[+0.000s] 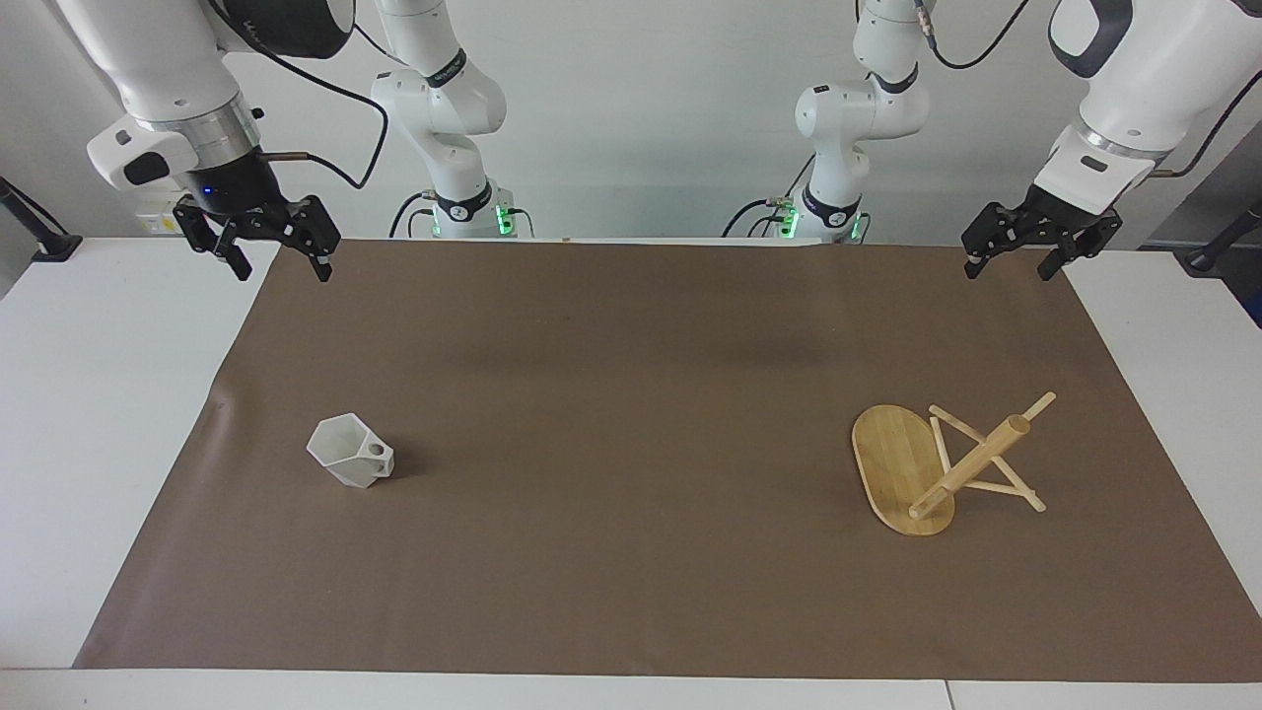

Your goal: Hang cup on rack

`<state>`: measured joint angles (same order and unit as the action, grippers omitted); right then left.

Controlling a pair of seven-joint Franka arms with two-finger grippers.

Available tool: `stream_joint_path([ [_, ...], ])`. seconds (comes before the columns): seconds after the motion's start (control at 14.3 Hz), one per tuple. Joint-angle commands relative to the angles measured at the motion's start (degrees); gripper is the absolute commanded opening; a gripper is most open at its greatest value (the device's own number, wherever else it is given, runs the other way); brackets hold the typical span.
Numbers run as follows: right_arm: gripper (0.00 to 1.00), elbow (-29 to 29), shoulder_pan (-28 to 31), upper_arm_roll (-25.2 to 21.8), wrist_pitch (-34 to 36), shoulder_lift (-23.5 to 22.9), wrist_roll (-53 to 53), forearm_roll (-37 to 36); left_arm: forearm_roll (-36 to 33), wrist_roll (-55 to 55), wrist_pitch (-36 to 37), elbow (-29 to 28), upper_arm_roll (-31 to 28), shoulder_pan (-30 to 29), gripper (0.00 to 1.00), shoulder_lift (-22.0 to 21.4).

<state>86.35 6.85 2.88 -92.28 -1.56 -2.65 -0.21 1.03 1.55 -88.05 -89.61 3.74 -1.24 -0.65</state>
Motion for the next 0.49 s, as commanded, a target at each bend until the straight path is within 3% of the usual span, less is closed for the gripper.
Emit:
stream_joint_path([
  [0.0, 1.00, 1.1, 0.0, -0.1, -0.9, 1.0, -0.9, 0.1, -0.9, 0.0, -0.8, -1.7, 0.3, -0.5, 1.00, -1.4],
  [0.42, 1.00, 1.5, -0.3, 0.0, -0.7, 0.4, -1.0, 0.1, -0.9, 0.0, -0.8, -1.7, 0.3, -0.5, 1.00, -1.4],
])
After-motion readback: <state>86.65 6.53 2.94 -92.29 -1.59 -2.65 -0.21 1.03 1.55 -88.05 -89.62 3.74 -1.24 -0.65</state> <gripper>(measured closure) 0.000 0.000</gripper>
